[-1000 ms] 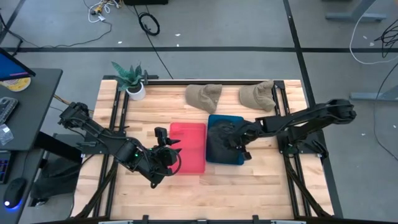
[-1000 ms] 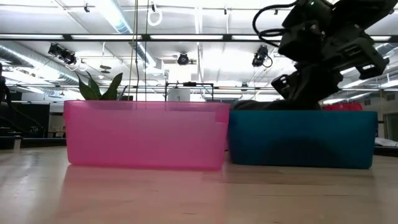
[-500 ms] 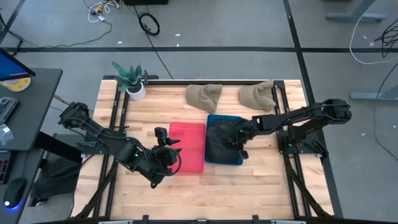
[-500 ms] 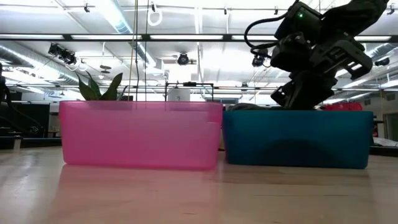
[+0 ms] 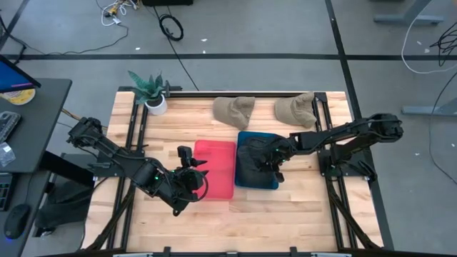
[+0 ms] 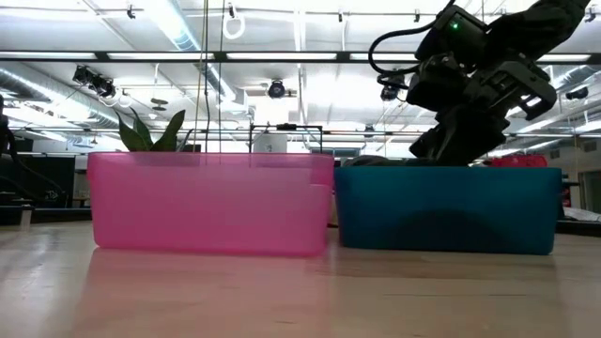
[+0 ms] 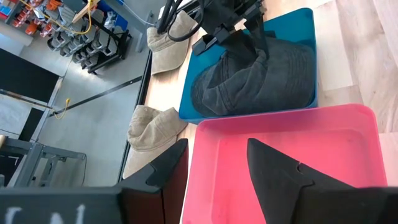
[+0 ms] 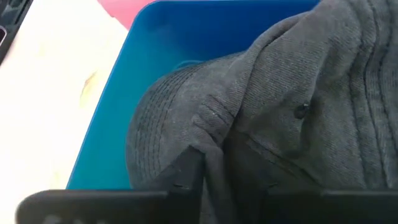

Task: Pick & Place hat
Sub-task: Put the black cap into the blue bin

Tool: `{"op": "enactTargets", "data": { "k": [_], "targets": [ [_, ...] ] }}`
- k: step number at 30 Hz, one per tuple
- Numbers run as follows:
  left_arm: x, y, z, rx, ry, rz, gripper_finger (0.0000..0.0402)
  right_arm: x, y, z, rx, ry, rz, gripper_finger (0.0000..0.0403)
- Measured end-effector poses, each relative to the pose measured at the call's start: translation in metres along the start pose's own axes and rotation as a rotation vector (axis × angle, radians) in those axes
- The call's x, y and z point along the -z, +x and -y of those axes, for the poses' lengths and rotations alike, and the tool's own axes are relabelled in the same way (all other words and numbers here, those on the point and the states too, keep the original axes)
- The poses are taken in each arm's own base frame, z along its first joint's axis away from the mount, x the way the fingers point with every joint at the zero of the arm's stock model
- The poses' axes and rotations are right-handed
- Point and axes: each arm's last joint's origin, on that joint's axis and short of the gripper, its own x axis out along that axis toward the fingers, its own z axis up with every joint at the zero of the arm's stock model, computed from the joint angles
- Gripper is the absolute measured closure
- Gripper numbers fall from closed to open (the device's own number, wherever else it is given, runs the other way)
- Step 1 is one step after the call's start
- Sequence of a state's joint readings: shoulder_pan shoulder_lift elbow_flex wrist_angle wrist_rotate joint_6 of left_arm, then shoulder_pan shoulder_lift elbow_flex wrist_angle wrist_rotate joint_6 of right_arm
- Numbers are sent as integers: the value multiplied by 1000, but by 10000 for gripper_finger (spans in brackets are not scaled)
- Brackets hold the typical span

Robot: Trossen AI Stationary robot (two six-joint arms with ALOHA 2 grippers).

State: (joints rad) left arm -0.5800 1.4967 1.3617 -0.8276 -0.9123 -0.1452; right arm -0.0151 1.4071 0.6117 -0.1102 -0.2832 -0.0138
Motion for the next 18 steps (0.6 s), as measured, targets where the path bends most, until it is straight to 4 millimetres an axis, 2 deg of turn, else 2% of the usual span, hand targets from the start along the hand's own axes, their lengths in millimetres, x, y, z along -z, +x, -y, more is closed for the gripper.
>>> {"op": "enactTargets", "data": {
  "k": [6, 11, 18],
  "targets": [
    [0, 0, 0, 0, 0, 0, 232, -2, -1, -1, -17, 59, 15, 275],
    [0, 0, 0, 0, 0, -1, 232, -5, -10, -4, -36, 55, 48, 230],
    [0, 0, 0, 0, 1, 0, 232, -12, -28, -9, -43, 43, 129, 200]
  ]
}}
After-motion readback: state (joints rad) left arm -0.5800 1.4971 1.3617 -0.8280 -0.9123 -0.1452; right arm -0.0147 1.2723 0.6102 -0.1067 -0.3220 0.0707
